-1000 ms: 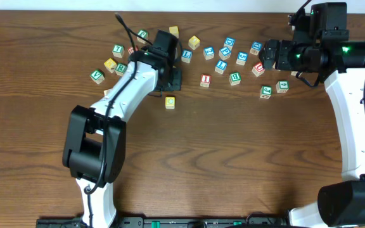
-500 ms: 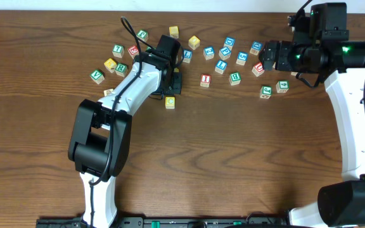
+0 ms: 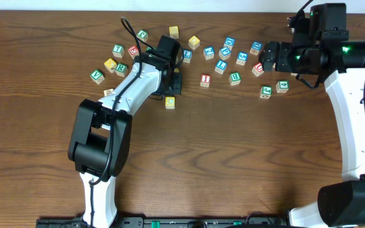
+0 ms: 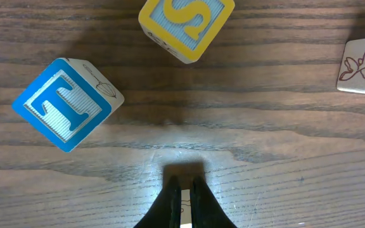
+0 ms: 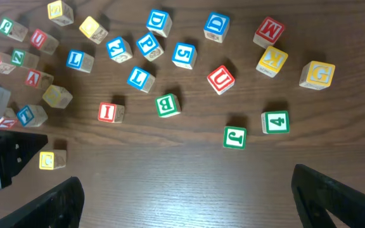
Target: Spell out CORL
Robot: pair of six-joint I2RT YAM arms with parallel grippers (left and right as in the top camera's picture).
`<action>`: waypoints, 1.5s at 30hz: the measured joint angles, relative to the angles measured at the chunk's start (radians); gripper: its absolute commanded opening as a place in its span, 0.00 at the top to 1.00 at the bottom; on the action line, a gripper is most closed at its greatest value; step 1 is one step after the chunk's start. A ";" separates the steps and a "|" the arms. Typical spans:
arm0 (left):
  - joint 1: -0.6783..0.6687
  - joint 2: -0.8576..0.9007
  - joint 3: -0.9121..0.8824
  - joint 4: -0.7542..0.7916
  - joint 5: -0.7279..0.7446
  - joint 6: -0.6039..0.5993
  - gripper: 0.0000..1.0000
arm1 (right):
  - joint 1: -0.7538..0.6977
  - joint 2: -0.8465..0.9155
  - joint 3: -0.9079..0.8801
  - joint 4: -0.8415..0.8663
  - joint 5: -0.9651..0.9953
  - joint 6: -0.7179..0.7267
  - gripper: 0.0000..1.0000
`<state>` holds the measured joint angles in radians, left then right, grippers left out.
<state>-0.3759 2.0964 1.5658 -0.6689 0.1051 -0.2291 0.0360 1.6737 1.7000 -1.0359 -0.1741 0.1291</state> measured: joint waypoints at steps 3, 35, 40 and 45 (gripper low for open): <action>0.000 0.002 0.000 0.000 0.000 0.000 0.92 | 0.000 0.000 0.000 0.000 0.000 0.000 0.01; 0.000 0.062 -0.004 -0.002 0.000 0.000 0.93 | 0.000 0.000 0.000 0.000 0.000 0.000 0.01; 0.000 0.062 -0.004 -0.002 0.000 0.000 0.92 | 0.000 0.000 0.000 0.000 0.000 0.000 0.01; 0.000 0.062 -0.004 0.005 0.000 0.000 0.93 | 0.000 0.000 0.000 -0.001 0.000 0.000 0.01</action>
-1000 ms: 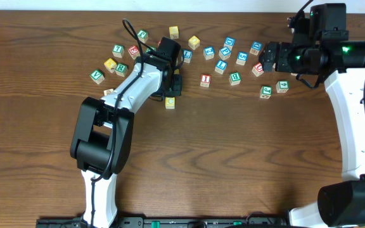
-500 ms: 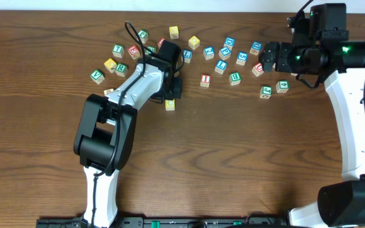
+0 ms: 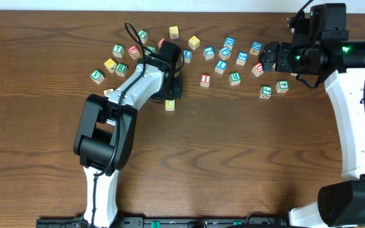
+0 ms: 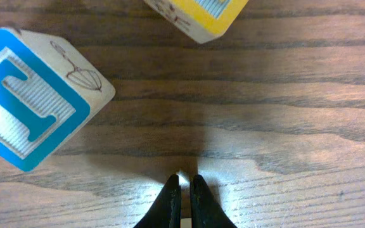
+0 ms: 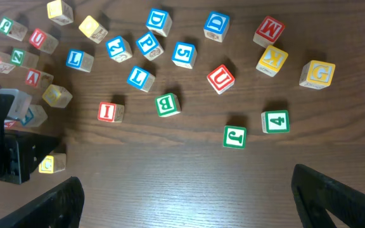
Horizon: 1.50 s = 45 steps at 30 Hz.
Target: Spell out CORL
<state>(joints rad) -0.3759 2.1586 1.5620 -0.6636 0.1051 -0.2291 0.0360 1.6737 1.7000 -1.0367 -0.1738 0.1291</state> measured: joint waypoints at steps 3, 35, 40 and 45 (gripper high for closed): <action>0.000 0.000 0.000 0.010 0.000 0.000 0.92 | 0.000 0.000 0.000 0.000 0.000 0.000 0.01; 0.228 -0.347 0.011 -0.192 -0.003 0.071 0.92 | 0.000 0.000 0.000 -0.002 0.000 0.000 0.01; 0.287 -0.425 0.011 -0.248 -0.004 0.077 0.92 | 0.000 0.000 0.000 -0.005 0.000 0.000 0.01; 0.360 -0.472 0.011 -0.295 -0.004 0.082 0.93 | 0.000 0.000 0.000 -0.006 -0.003 0.000 0.01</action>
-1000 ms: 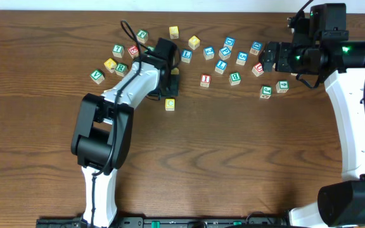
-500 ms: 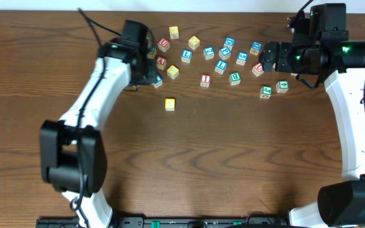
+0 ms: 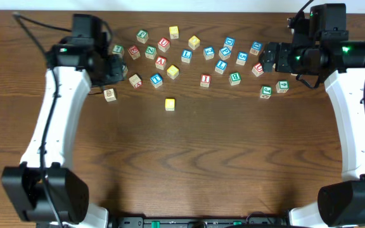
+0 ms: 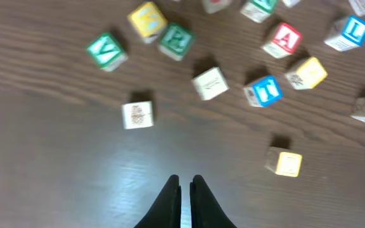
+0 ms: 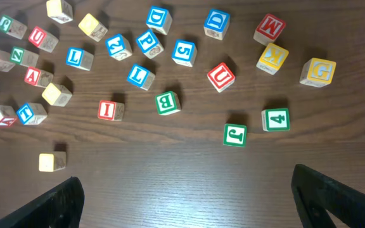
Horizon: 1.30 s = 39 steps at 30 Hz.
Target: Spell out CORL
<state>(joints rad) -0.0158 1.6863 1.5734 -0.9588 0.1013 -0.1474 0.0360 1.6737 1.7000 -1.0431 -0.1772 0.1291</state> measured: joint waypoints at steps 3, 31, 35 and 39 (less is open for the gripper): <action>0.045 -0.011 0.000 -0.015 0.000 0.014 0.93 | 0.000 0.000 0.000 0.000 -0.006 0.000 0.01; 0.093 -0.013 0.000 0.002 -0.003 0.041 0.92 | 0.195 0.621 0.890 -0.163 0.014 0.105 0.10; 0.093 -0.013 0.000 0.002 -0.003 0.040 0.92 | 0.225 0.707 0.922 -0.040 0.014 0.166 0.11; 0.093 -0.013 0.000 0.002 -0.003 0.040 0.92 | 0.262 0.796 0.924 0.047 0.016 0.225 0.16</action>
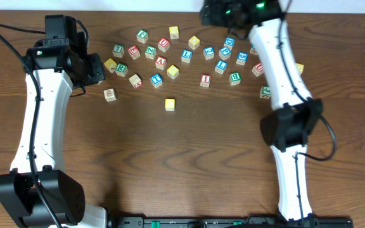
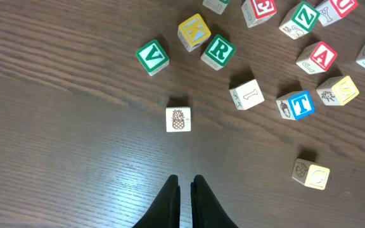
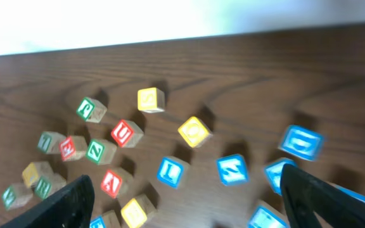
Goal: Spell out CORL
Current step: 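Swing the right arm left over the cluster toward the yellow O block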
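Observation:
The yellow C block (image 1: 169, 103) lies alone in front of the scattered letter blocks, at lower right in the left wrist view (image 2: 310, 173). A green R block (image 2: 218, 52) sits beside a yellow K (image 2: 194, 31). A blue L block (image 3: 170, 171) shows, blurred, in the right wrist view. My left gripper (image 1: 96, 69) hovers shut and empty (image 2: 185, 189) high over the left end of the blocks. My right gripper (image 1: 228, 12) is at the table's back edge, its fingers wide open (image 3: 187, 187) above the blocks.
Many other letter and number blocks are strewn along the back of the table, among them a green V (image 2: 152, 57), a blue T (image 2: 294, 104), a red A (image 2: 322, 57) and a pineapple-picture block (image 2: 179, 119). The right arm (image 1: 284, 76) stretches across the right-hand blocks.
The right arm has swung from the table's right side to the back middle above the blocks, still open. The left gripper has shifted a little left, still shut. No block has moved.
The left gripper was shut and low on the table next to the C block, close to the blue T and a yellow S. Then it was lower still there. Later it was raised at the far left, the C block lying alone. The right arm stayed still until its swing now.

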Robot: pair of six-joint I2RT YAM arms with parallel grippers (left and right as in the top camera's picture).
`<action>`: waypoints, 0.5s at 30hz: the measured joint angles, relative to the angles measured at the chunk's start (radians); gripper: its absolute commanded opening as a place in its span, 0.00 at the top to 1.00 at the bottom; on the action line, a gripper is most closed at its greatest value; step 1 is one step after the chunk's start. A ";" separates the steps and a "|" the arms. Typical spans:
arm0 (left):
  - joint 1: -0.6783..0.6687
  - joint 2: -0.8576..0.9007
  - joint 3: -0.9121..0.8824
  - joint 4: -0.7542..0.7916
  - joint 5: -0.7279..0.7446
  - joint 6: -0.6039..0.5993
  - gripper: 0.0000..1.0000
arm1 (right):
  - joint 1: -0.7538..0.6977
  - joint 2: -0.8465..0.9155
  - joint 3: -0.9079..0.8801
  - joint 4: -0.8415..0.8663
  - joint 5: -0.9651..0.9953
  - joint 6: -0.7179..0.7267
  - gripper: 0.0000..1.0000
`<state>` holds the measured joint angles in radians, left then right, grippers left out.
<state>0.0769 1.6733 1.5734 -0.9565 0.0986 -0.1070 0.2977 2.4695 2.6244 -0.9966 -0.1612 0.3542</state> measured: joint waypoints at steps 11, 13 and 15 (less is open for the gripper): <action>0.000 0.000 0.000 -0.001 0.000 0.000 0.92 | 0.080 0.180 0.000 0.130 0.093 0.087 0.18; 0.000 0.000 0.000 -0.001 0.000 0.000 0.91 | 0.084 0.187 0.000 0.147 0.114 0.089 0.18; 0.000 0.000 0.000 -0.001 0.000 0.000 0.92 | 0.084 0.192 0.000 0.163 0.135 0.089 0.19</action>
<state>0.0769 1.6733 1.5734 -0.9573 0.0986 -0.1070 0.3820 2.6614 2.6240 -0.8337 -0.0257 0.4435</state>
